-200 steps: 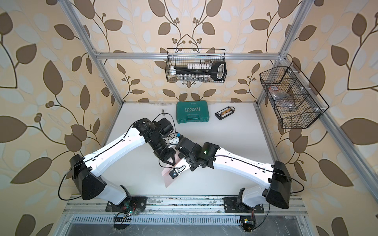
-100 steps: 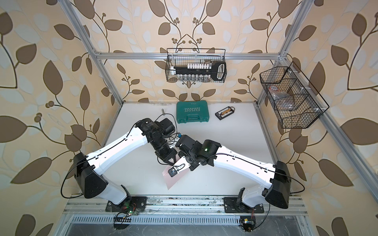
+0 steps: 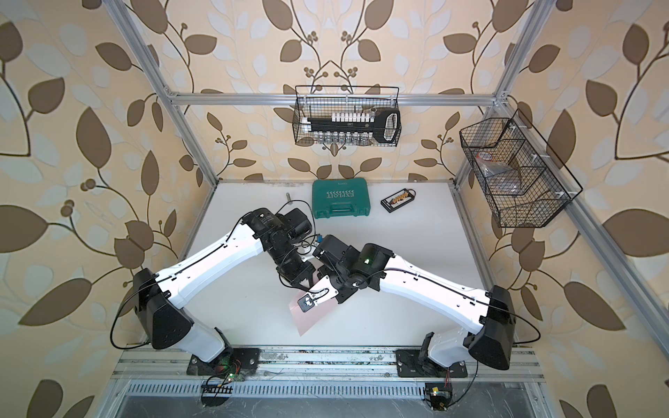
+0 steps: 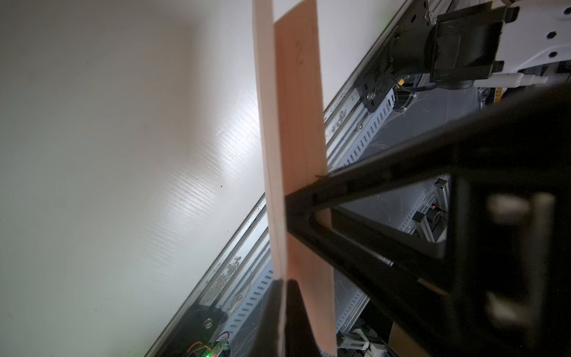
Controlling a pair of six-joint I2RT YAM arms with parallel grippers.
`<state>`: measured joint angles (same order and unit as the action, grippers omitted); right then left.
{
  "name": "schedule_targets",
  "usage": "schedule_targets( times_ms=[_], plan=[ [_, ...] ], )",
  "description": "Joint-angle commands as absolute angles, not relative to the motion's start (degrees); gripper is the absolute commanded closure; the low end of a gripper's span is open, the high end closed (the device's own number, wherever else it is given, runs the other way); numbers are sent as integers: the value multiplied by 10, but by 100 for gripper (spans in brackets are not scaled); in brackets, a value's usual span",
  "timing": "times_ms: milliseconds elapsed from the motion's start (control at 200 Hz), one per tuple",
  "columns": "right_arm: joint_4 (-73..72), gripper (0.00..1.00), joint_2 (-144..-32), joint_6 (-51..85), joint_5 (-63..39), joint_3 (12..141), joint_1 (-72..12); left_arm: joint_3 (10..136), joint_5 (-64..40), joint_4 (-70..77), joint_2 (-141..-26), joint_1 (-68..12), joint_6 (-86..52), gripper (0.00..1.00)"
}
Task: Fold the letter paper in half and place it into the envelope
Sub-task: Place the letter paper in the envelope.
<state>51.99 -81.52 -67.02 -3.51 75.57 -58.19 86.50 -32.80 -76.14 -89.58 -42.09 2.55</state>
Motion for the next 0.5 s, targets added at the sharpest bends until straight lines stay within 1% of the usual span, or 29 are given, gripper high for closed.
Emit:
schedule_targets(
  times_ms=[0, 60, 150, 495],
  plan=[
    [539, 88, -822, -661, -61, 776, -579, 884, -332, -777, -896, -426, 36, 100],
    [540, 95, -825, -660, -64, 777, -579, 885, -331, -777, -896, -426, 36, 100],
    [540, 100, -831, -659, -66, 776, -579, 885, -332, -777, -897, -427, 37, 100],
    [527, 100, -864, -655, -60, 781, -580, 889, -344, -769, -904, -437, 32, 100]
  ],
)
